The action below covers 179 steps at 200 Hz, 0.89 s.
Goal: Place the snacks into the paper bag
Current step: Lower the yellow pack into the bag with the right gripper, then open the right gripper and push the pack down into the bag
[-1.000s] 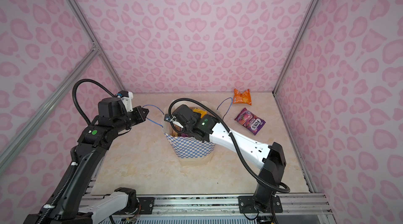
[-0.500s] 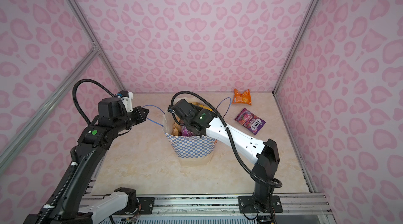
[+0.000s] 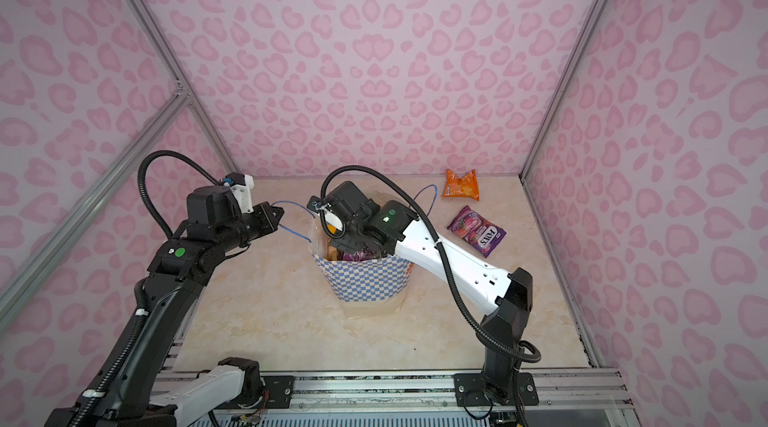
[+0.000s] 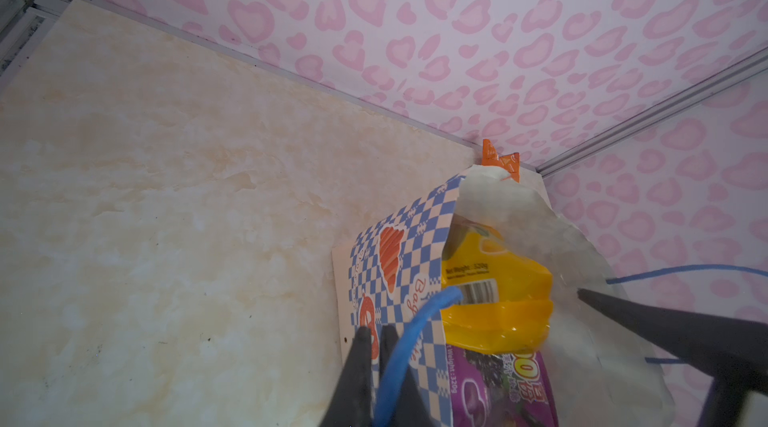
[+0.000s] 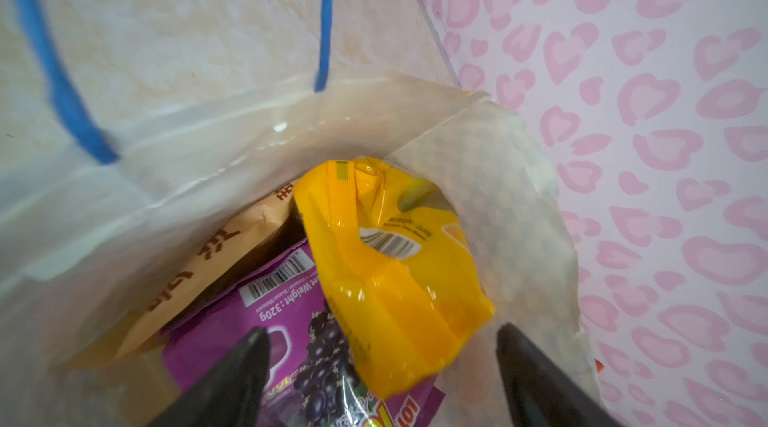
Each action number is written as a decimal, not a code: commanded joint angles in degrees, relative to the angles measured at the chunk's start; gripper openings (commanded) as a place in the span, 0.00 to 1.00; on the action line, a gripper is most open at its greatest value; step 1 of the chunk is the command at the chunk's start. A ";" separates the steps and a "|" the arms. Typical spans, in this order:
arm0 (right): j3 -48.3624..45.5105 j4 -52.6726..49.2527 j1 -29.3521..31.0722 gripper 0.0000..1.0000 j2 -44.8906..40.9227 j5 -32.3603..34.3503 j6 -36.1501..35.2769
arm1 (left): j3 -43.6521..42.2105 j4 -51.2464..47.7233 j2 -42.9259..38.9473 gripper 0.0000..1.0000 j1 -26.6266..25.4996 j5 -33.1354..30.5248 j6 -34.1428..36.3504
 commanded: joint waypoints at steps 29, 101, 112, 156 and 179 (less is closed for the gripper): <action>-3.96 10.17 -2.65 1.00 -6.82 -3.61 9.53 | 0.17 1.44 -0.21 0.11 0.03 -0.34 0.48; -3.18 13.49 -5.00 0.78 -0.94 -0.27 14.70 | 0.24 1.43 -0.16 0.11 0.04 0.19 0.48; -1.58 12.89 -6.29 0.53 0.65 -2.25 16.29 | 0.15 1.50 -0.32 0.11 0.03 -0.13 0.48; 6.24 6.55 -9.02 0.07 9.12 -4.57 20.15 | 0.24 1.45 -0.33 0.11 0.03 -0.05 0.56; 5.84 6.96 -9.11 0.06 10.73 -4.03 20.74 | 0.17 1.44 -0.64 0.11 0.03 -0.76 0.56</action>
